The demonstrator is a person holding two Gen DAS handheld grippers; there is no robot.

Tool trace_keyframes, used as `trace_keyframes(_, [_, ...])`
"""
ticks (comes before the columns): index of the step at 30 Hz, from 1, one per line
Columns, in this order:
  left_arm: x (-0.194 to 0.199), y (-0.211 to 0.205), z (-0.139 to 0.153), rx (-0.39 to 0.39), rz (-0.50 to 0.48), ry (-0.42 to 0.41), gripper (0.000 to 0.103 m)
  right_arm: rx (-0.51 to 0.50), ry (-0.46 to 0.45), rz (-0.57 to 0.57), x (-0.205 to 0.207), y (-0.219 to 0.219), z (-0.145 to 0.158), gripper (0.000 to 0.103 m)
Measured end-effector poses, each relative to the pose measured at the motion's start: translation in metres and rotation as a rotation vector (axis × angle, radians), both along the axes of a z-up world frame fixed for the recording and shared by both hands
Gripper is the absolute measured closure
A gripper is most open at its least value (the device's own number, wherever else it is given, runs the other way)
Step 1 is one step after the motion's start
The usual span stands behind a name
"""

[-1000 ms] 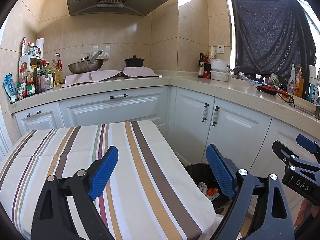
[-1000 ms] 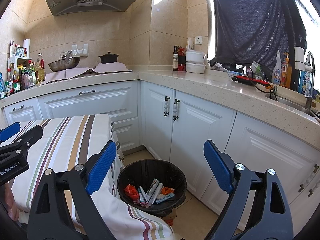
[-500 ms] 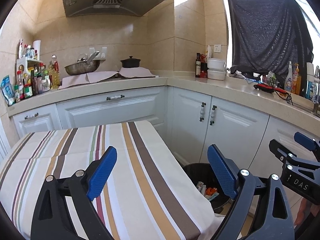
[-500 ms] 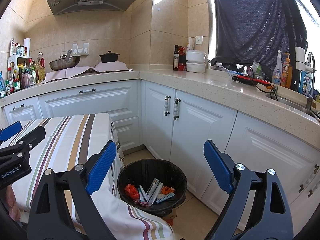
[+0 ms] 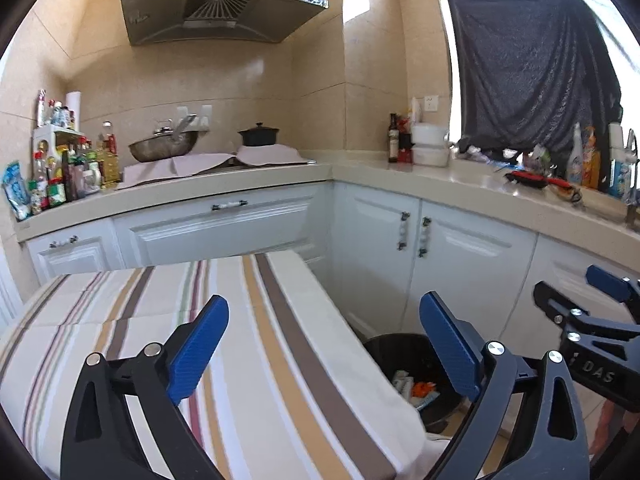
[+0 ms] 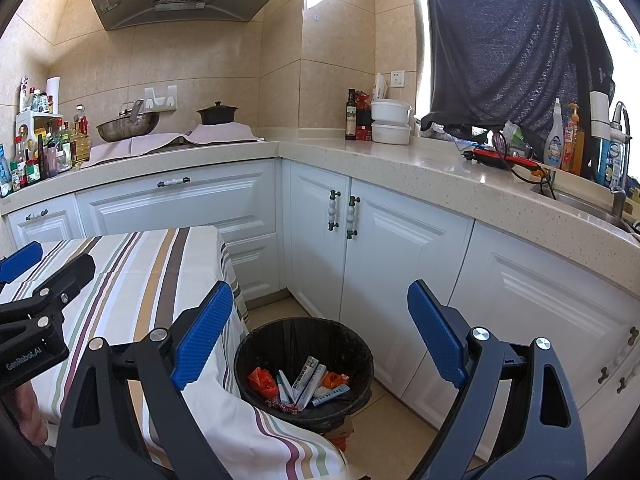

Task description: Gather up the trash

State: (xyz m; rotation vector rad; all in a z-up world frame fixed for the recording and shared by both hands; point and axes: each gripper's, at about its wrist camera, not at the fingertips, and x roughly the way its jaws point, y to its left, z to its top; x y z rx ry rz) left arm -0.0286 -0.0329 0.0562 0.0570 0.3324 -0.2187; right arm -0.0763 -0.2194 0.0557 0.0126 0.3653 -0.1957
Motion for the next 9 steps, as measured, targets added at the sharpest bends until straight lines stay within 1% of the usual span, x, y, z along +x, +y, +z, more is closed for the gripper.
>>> trace_keyframes(9, [0.019, 0.010, -0.009, -0.002, 0.037, 0.090, 0.009, 0.001, 0.015, 0.020, 0.009, 0.004, -0.007, 0.016])
